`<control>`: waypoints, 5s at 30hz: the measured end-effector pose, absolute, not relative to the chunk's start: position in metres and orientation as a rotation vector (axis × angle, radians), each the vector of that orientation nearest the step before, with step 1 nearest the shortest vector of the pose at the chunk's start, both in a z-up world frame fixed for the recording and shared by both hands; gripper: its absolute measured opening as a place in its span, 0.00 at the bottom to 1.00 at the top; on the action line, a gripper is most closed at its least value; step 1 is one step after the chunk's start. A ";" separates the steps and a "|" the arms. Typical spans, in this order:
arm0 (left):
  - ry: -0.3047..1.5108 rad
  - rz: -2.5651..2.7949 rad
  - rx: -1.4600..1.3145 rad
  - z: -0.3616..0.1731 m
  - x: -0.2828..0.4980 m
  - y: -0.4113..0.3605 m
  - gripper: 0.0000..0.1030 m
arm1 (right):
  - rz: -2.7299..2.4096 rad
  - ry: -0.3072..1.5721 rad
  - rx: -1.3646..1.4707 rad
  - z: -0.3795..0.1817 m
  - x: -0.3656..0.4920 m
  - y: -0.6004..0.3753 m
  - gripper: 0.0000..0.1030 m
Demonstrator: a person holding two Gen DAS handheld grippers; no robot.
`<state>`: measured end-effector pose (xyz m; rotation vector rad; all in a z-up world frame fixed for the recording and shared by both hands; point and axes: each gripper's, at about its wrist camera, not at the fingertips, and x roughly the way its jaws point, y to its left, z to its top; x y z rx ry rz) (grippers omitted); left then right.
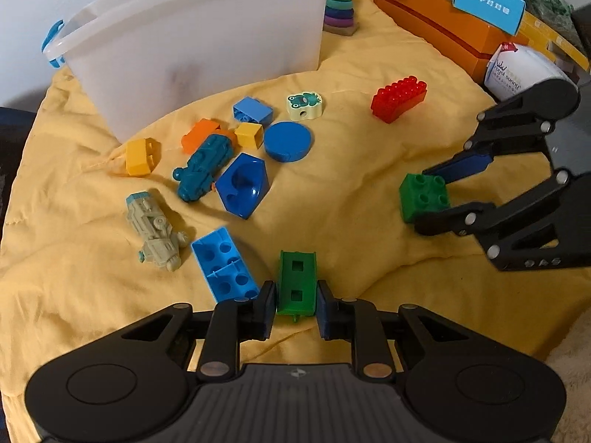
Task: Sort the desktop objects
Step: 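Carry both green pieces over the white bin and open both tools, then grasp the blue Duplo brick with the left tool while the right grasps the long red brick, then carry both bricks over the white bin and open both tools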
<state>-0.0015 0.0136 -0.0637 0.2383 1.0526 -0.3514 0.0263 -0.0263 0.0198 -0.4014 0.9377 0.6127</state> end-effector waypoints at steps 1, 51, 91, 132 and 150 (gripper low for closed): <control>1.051 -0.355 0.229 -0.063 -0.002 0.015 0.23 | 0.607 0.933 -0.405 0.018 0.025 -0.025 0.38; 0.638 -0.132 0.162 0.068 0.096 0.056 0.61 | 0.328 0.600 -0.198 0.148 0.171 -0.021 0.51; 1.016 -0.293 -0.027 -0.054 -0.004 0.041 0.30 | 0.497 0.927 -0.329 0.023 0.018 -0.027 0.48; 0.971 -0.344 0.312 -0.055 -0.009 0.025 0.55 | 0.701 0.886 -0.848 0.018 0.118 -0.069 0.50; 0.980 -0.315 0.254 -0.059 -0.009 0.027 0.55 | 0.551 1.105 -0.297 0.022 0.055 -0.038 0.26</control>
